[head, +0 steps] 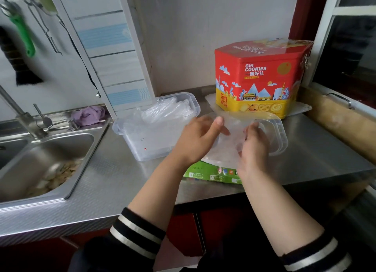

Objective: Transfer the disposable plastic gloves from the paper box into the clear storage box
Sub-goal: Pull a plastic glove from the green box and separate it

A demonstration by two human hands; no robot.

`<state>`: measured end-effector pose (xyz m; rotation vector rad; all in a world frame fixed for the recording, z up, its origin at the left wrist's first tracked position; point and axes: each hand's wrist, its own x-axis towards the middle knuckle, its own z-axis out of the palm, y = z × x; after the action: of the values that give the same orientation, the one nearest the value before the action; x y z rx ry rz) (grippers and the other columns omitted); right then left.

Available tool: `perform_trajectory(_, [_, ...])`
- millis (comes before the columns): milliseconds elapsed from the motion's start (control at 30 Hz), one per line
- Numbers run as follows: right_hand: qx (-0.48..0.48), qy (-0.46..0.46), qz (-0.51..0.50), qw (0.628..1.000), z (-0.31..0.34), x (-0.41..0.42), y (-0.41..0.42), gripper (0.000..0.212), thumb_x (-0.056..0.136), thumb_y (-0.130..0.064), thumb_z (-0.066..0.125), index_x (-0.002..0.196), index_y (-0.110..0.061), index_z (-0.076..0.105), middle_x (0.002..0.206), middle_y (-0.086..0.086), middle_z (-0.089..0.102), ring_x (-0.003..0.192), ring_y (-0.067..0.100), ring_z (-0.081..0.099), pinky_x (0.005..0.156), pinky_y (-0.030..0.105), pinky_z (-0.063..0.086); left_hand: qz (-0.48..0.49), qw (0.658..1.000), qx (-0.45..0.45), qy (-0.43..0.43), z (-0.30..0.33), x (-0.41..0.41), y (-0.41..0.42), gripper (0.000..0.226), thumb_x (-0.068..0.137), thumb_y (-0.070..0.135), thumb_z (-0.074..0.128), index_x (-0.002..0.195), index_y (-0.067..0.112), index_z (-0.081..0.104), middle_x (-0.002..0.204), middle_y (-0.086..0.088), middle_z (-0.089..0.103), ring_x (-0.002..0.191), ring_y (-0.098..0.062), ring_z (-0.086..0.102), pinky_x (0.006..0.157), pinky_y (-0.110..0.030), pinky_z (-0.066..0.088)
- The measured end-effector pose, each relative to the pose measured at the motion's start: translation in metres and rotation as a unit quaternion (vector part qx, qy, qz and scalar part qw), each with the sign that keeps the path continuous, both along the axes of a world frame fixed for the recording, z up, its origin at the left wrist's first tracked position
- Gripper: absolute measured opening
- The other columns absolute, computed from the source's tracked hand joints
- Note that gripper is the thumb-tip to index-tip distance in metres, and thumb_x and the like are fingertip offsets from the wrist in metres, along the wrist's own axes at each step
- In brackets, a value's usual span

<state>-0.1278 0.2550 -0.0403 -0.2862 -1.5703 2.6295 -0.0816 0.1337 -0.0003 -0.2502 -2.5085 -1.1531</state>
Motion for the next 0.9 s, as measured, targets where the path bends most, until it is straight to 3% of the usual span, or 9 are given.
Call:
perform_trajectory(133, [0.119,0.150,-0.037,0.981,0.006,0.007,-0.004,0.023,0.098,-0.023,0.053,0.077,-0.020,0.061,0.087,0.000,0.066,0.084,0.011,0.059,0.079,0.024,0.047,0.041,0.992,-0.022,-0.119,0.038,-0.003,0.017,0.086,0.086,0.076,0.016,0.065,0.016,0.074,0.071,0.000,0.068,0.078,-0.013,0.062,0.084,-0.029,0.046])
perform_trajectory(267, [0.272,0.263,-0.006,0.926,-0.001,0.013,-0.003,0.015,0.095,-0.026,0.057,0.097,-0.012,0.062,0.121,0.010,0.048,0.114,0.010,0.046,0.095,0.010,0.035,0.090,0.973,-0.088,-0.191,0.040,-0.018,0.009,0.063,0.095,0.059,0.042,0.071,0.007,0.069,0.069,0.000,0.068,0.070,-0.015,0.061,0.076,-0.031,0.046])
perform_trajectory(367, [0.333,0.259,0.153,0.894,-0.014,0.014,0.008,0.075,0.085,-0.061,0.052,0.144,-0.020,0.031,0.145,-0.002,0.032,0.133,0.006,0.032,0.111,0.026,0.029,0.106,0.981,-0.078,-0.142,0.030,-0.024,-0.009,0.029,0.094,0.023,0.054,0.082,0.000,0.067,0.078,-0.011,0.067,0.069,-0.022,0.057,0.073,-0.039,0.050])
perform_trajectory(433, [0.440,0.237,0.234,0.834,-0.021,0.015,0.014,0.113,0.069,-0.066,0.066,0.153,-0.025,0.004,0.152,-0.010,0.024,0.137,0.007,0.028,0.112,0.029,0.025,0.121,0.984,-0.058,-0.119,0.027,-0.026,-0.015,0.020,0.090,0.008,0.051,0.091,-0.001,0.069,0.089,-0.015,0.071,0.078,-0.026,0.062,0.080,-0.041,0.052])
perform_trajectory(533, [0.586,0.222,0.247,0.740,-0.028,0.018,0.016,0.123,0.066,-0.056,0.079,0.154,-0.026,-0.002,0.155,0.003,0.032,0.136,0.024,0.040,0.108,0.036,0.037,0.129,0.981,-0.065,-0.128,0.025,-0.027,-0.022,0.025,0.087,0.001,0.047,0.093,0.002,0.072,0.092,-0.011,0.072,0.086,-0.026,0.064,0.083,-0.037,0.053])
perform_trajectory(633, [0.622,0.227,0.229,0.713,-0.026,0.022,0.017,0.115,0.073,-0.051,0.076,0.153,-0.027,-0.002,0.156,0.002,0.031,0.137,0.024,0.039,0.107,0.035,0.037,0.136,0.975,-0.076,-0.156,0.026,-0.031,-0.027,0.026,0.092,0.009,0.047,0.096,0.000,0.071,0.094,-0.016,0.070,0.081,-0.026,0.061,0.080,-0.035,0.051])
perform_trajectory(767, [0.659,0.232,0.226,0.679,-0.021,0.026,0.013,0.107,0.079,-0.051,0.071,0.154,-0.024,0.000,0.158,0.001,0.024,0.140,0.024,0.032,0.109,0.033,0.030,0.178,0.949,-0.198,-0.167,0.028,-0.036,-0.012,0.058,0.100,0.052,0.035,0.073,0.007,0.060,0.073,-0.009,0.057,0.075,-0.026,0.053,0.073,-0.032,0.042])
perform_trajectory(833, [0.661,0.226,0.215,0.683,-0.022,0.027,0.010,0.107,0.078,-0.052,0.072,0.153,-0.025,0.001,0.156,0.002,0.027,0.139,0.025,0.034,0.108,0.034,0.031,0.213,0.943,-0.228,-0.114,0.022,-0.036,-0.004,0.051,0.100,0.049,0.039,0.070,0.012,0.057,0.073,-0.007,0.057,0.081,-0.031,0.058,0.067,-0.030,0.038])
perform_trajectory(900, [0.656,0.221,0.202,0.693,-0.023,0.028,0.010,0.108,0.076,-0.053,0.073,0.153,-0.027,0.002,0.155,0.003,0.028,0.137,0.026,0.037,0.107,0.035,0.033,0.246,0.940,-0.232,-0.049,0.015,-0.033,0.002,0.038,0.101,0.040,0.042,0.085,0.011,0.062,0.084,-0.011,0.064,0.088,-0.036,0.060,0.063,-0.031,0.035])
